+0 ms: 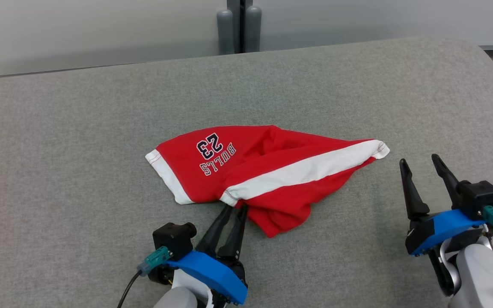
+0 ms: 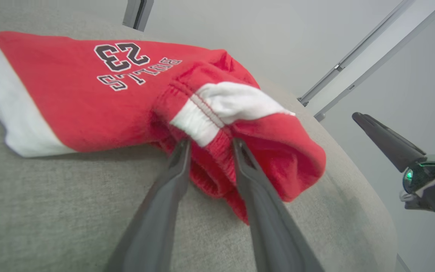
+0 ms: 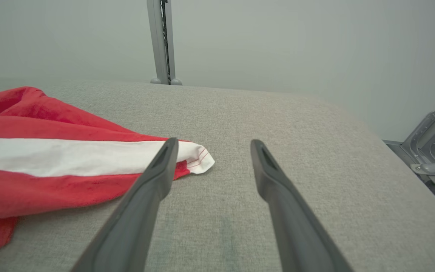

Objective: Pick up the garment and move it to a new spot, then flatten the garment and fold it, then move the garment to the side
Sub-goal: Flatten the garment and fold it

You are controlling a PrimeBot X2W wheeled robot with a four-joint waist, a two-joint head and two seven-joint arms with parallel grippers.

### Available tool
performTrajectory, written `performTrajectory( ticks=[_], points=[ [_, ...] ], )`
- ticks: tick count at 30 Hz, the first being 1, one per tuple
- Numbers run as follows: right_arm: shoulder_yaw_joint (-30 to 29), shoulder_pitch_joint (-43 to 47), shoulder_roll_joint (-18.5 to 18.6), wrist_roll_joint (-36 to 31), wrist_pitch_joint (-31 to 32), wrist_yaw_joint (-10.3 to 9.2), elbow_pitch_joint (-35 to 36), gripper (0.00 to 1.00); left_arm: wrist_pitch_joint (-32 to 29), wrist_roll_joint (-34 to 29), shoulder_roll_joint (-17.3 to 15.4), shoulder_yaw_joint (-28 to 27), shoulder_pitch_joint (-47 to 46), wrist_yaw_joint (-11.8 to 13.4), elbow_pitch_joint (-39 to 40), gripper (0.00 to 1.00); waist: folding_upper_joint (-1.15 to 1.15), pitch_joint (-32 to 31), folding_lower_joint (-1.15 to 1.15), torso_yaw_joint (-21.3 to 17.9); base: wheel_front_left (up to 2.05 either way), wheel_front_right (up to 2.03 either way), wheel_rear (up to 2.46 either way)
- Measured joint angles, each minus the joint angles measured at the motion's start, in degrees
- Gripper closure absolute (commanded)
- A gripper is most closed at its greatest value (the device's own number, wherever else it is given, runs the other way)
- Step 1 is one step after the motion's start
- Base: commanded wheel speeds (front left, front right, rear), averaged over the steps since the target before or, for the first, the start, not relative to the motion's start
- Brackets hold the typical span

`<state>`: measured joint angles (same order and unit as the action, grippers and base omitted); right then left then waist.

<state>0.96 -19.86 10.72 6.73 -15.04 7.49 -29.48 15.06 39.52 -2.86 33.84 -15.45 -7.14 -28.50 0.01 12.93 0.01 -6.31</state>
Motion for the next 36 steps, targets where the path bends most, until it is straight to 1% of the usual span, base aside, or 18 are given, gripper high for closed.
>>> performTrajectory(
  ticks=[3,6,12,14,17,21,24,26,27,28,29,30,32,36],
  points=[
    [0.1,0.4,-0.1,0.1,0.0,0.00,-0.1,0.00,0.0,-0.5,0.0,0.2,0.0,-0.1,1.0,1.00,0.00,-0.7,0.00,0.8,0.00,0.00,0.00],
    [-0.3,1.1,-0.4,0.1,0.0,0.00,-0.3,0.00,0.0,-3.0,0.1,-1.1,0.2,-0.1,1.5,1.00,0.00,-1.8,-0.01,1.9,0.00,0.00,0.00],
    [-1.4,4.0,-2.2,0.3,0.0,0.00,-0.8,0.00,0.0,-10.7,-0.1,-4.3,3.0,-0.1,1.3,1.00,-0.01,-5.4,-0.01,4.8,0.00,0.00,0.00],
    [-1.7,5.2,-3.1,0.3,0.0,0.00,-0.8,0.00,0.0,-13.4,-0.4,-4.5,3.7,-0.1,1.1,1.00,-0.01,-6.6,-0.01,5.7,0.00,0.00,0.00],
    [-2.0,6.7,-4.0,0.4,0.0,0.00,-1.0,0.00,0.0,-16.2,-2.6,-3.3,5.0,-0.3,-0.1,1.00,-0.01,-8.3,-0.01,6.7,0.00,0.00,0.00],
    [-2.0,8.1,-5.3,0.4,0.0,0.00,-0.7,0.00,0.0,-17.6,-6.0,-2.2,5.7,-0.3,-2.5,1.00,-0.01,-9.9,-0.01,7.1,0.00,0.00,0.00],
    [-1.8,9.0,-6.0,0.5,0.0,0.00,-0.3,0.00,0.0,-18.7,-7.5,-4.1,6.0,-0.3,-3.7,1.00,-0.01,-11.0,-0.01,7.0,0.00,0.00,0.00],
    [-1.4,9.9,-6.4,0.4,0.0,0.00,0.1,0.00,0.0,-19.2,-7.9,-6.3,6.7,-0.1,-4.2,1.00,-0.01,-11.7,-0.02,6.6,0.00,0.00,0.00],
    [-1.2,10.1,-6.7,0.4,0.0,0.00,0.2,0.00,0.0,-19.7,-8.0,-7.4,7.3,0.4,-4.5,0.74,-0.01,-12.0,-0.02,6.3,0.00,0.00,0.00],
    [-0.7,10.3,-6.8,0.4,0.0,0.00,0.5,0.00,0.0,-20.2,-7.9,-8.3,7.8,1.1,-4.6,0.56,-0.01,-12.2,-0.02,6.0,0.00,0.00,0.00],
    [-0.5,10.5,-6.8,0.4,0.0,0.00,0.7,0.00,0.0,-20.7,-7.8,-9.5,8.2,2.0,-4.4,0.15,-0.01,-12.4,-0.01,5.7,0.00,0.00,0.00],
    [-0.2,10.6,-6.9,0.4,0.0,0.00,0.8,0.00,0.0,-21.1,-7.7,-10.8,8.3,2.5,-4.2,0.00,-0.01,-12.5,-0.01,5.4,0.00,0.00,0.00],
    [0.2,10.7,-7.2,0.5,0.0,0.00,1.2,0.00,0.0,-21.5,-7.2,-13.1,8.4,3.2,-3.4,0.00,-0.01,-12.7,-0.01,4.9,0.00,0.00,0.00],
    [1.0,10.6,-7.5,1.5,0.0,0.00,2.5,0.00,0.0,-22.2,-4.9,-18.2,9.6,4.8,-0.5,0.00,-0.01,-12.8,-0.01,4.2,0.00,0.00,0.00]
  ],
)
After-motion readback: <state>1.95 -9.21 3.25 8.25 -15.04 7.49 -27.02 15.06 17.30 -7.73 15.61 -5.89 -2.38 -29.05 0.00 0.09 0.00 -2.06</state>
